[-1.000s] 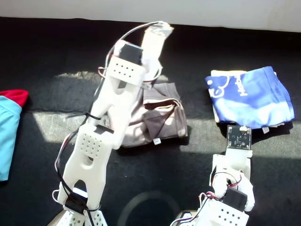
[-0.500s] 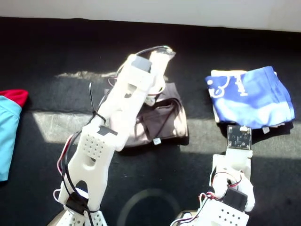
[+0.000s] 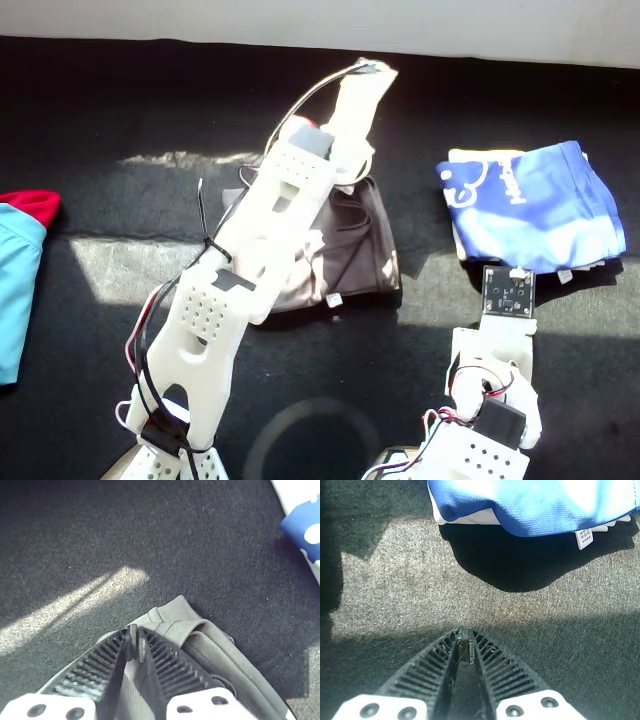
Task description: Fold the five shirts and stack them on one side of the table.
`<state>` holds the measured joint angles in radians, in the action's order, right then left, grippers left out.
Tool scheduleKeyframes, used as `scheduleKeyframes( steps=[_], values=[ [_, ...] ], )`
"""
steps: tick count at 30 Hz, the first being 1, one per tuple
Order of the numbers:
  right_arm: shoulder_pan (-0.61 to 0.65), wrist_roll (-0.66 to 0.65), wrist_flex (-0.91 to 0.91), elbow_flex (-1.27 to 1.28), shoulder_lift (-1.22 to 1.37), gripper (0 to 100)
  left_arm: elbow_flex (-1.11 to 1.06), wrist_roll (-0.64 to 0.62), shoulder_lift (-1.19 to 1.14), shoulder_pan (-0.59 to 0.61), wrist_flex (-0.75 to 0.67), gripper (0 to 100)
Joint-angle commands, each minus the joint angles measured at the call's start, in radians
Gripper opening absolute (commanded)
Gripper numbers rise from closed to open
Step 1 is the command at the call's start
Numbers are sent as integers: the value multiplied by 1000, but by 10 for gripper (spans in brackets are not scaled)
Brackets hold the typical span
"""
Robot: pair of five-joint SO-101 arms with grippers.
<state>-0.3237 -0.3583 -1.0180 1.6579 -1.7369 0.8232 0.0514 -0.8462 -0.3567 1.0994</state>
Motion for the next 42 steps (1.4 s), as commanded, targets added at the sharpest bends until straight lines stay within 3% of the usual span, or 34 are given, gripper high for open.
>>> scheduleKeyframes(
  steps=[1, 5, 11, 16, 21, 33, 42],
  values=[
    [-4, -2, 1, 148, -7, 6, 4, -66, 65, -12, -21, 130],
    [-4, -2, 1, 148, -7, 6, 21, -106, 76, 10, 60, 132],
    [-4, -2, 1, 148, -7, 6, 177, -103, 74, 88, 350, 72],
    [-4, -2, 1, 148, -7, 6, 355, -103, 73, 147, 483, 46],
    [-4, -2, 1, 148, -7, 6, 381, -63, 64, 99, 615, 17],
    [-4, -2, 1, 148, -7, 6, 19, -60, 64, -27, 308, 9],
    [-4, -2, 2, 148, -7, 6, -4, -64, 62, -28, -5, 9]
  ],
)
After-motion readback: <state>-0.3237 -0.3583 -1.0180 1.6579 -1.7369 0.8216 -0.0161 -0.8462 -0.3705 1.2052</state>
